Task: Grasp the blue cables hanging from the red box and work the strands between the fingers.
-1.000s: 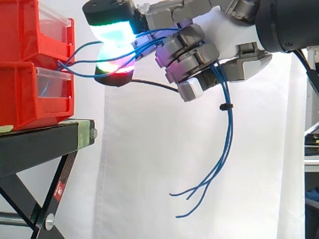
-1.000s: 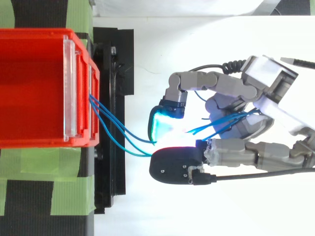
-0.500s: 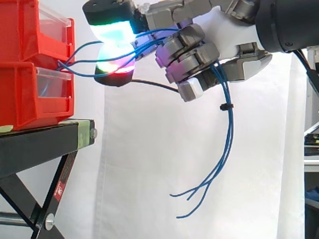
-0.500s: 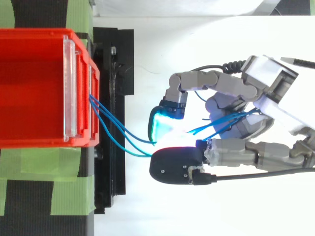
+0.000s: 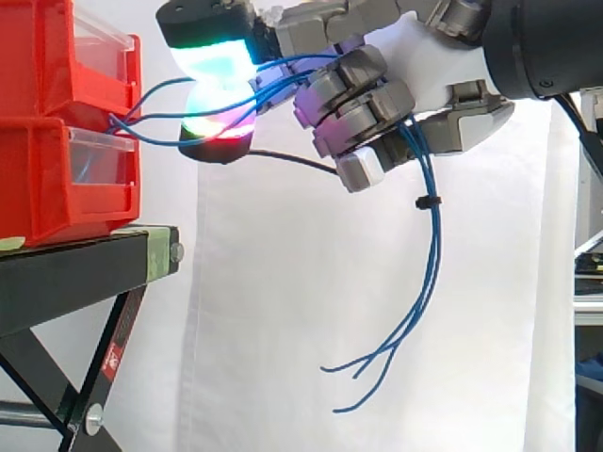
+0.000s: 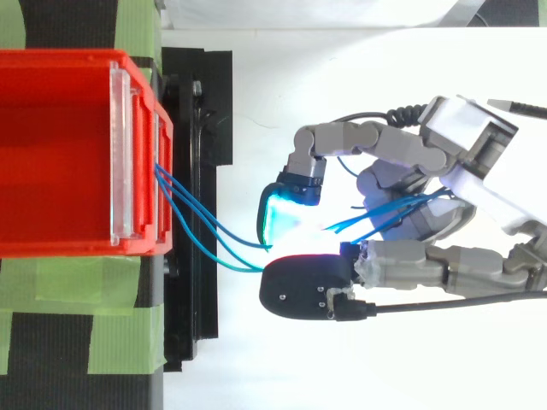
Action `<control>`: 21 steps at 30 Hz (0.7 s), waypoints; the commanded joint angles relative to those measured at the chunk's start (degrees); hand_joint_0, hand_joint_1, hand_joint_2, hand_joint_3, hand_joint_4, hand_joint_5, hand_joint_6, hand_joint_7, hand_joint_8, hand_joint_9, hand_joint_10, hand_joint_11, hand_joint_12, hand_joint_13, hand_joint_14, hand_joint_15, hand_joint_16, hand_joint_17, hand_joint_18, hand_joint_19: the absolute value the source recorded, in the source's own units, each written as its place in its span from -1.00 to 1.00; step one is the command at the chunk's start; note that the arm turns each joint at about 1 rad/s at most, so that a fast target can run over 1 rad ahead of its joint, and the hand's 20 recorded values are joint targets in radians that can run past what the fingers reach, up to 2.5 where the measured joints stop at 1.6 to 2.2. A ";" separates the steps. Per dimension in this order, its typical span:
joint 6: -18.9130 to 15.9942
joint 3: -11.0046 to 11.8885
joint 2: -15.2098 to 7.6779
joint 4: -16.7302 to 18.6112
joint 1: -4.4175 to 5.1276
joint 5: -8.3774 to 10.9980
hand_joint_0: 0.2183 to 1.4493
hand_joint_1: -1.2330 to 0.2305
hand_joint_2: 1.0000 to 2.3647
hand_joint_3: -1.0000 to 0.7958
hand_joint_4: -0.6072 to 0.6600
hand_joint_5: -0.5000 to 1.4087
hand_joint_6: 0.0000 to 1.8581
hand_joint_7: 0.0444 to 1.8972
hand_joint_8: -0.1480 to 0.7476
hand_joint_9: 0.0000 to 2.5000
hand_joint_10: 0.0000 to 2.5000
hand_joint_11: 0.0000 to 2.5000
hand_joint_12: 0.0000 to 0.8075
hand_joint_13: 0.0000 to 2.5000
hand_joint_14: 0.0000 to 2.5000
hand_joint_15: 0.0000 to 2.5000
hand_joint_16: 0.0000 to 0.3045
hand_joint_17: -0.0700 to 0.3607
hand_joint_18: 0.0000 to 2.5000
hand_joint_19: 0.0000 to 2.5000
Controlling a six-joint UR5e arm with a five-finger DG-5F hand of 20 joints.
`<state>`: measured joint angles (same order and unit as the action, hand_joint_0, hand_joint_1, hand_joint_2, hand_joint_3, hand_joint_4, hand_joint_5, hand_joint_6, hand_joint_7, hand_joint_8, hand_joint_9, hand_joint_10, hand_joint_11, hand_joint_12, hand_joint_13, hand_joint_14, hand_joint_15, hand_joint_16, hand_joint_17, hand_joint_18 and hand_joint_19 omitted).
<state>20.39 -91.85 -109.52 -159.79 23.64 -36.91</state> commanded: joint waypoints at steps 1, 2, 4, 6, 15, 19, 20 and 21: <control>0.00 0.00 0.00 0.00 0.00 0.00 0.07 -0.05 -0.99 0.37 0.13 -0.10 -0.28 0.38 0.31 -0.16 1.00 1.00 0.20 0.18 1.00 0.27 -0.63 -0.09 0.43 -0.33; 0.00 0.00 0.00 0.00 0.00 0.00 0.07 -0.05 -0.99 0.38 0.12 -0.10 -0.28 0.37 0.31 -0.16 1.00 1.00 0.20 0.18 1.00 0.27 -0.63 -0.09 0.43 -0.33; 0.00 0.00 0.00 0.00 0.00 -0.09 0.07 -0.06 -0.99 0.38 0.13 -0.09 -0.30 0.38 0.31 -0.16 1.00 1.00 0.20 0.18 1.00 0.27 -0.63 -0.09 0.43 -0.33; 0.00 0.00 -0.08 0.00 0.00 0.00 0.07 -0.06 -0.99 0.38 0.13 -0.09 -0.30 0.38 0.31 -0.16 1.00 1.00 0.20 0.18 1.00 0.27 -0.63 -0.09 0.43 -0.33; 0.00 0.00 0.00 0.00 0.00 -0.09 0.07 -0.06 -1.00 0.37 0.12 -0.09 -0.30 0.38 0.31 -0.16 1.00 1.00 0.20 0.18 1.00 0.27 -0.63 -0.09 0.43 -0.33; 0.00 0.00 0.00 0.00 0.00 -0.09 0.07 -0.06 -0.99 0.38 0.13 -0.09 -0.29 0.37 0.31 -0.16 1.00 1.00 0.20 0.18 1.00 0.27 -0.63 -0.09 0.43 -0.33; 0.00 0.00 0.00 0.00 0.00 -0.09 0.07 -0.06 -0.99 0.38 0.13 -0.09 -0.30 0.39 0.31 -0.16 1.00 1.00 0.20 0.18 1.00 0.27 -0.63 -0.09 0.43 -0.33; 0.00 0.00 0.00 0.00 0.00 -0.09 0.07 -0.06 -0.99 0.38 0.13 -0.09 -0.29 0.38 0.31 -0.16 1.00 1.00 0.20 0.18 1.00 0.27 -0.63 -0.09 0.43 -0.33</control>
<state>20.39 -91.85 -109.51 -159.79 23.64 -36.94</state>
